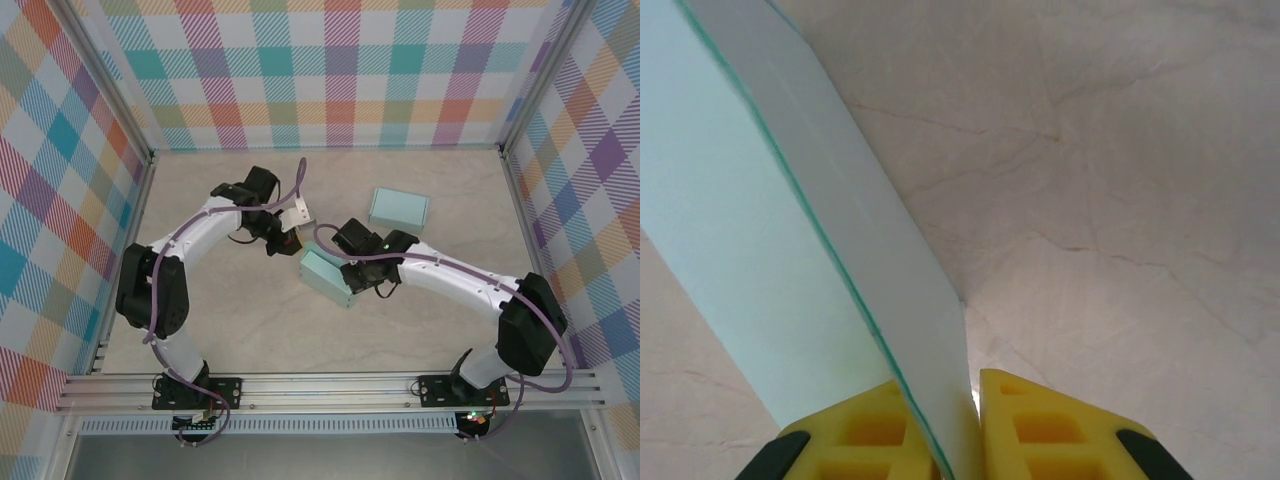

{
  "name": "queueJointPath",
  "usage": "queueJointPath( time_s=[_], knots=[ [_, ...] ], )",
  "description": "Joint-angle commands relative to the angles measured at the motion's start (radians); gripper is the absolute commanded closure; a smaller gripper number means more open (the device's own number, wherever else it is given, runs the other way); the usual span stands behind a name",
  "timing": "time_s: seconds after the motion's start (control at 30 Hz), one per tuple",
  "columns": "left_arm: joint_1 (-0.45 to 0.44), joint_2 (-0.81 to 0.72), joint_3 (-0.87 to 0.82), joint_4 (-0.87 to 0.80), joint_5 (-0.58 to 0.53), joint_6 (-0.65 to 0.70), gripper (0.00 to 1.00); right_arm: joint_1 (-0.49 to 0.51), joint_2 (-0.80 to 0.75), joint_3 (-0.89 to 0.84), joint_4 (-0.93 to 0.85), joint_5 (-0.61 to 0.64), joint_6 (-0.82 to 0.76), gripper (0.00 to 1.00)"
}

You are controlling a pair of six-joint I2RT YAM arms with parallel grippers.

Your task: Fold the paper box

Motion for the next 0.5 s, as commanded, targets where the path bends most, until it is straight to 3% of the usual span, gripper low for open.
queueJointPath(
  time_s=[0.0,0.33,0.47],
  knots=[
    [-0.037,-0.080,-0.046,0.048,0.004,-0.117,0.99,-0.002,0.019,0.034,0.025,0.137,-0.039,0.84],
    [-0.126,-0.223,-0.255,0.366,-0.307,-0.673,1.00,-0.036,0.077,0.072,0.084,0.213,-0.065,0.74],
    [-0.172,-0.250,-0.300,0.377,-0.407,-0.778,1.00,-0.060,0.081,0.074,0.104,0.170,-0.059,0.66]
  ],
)
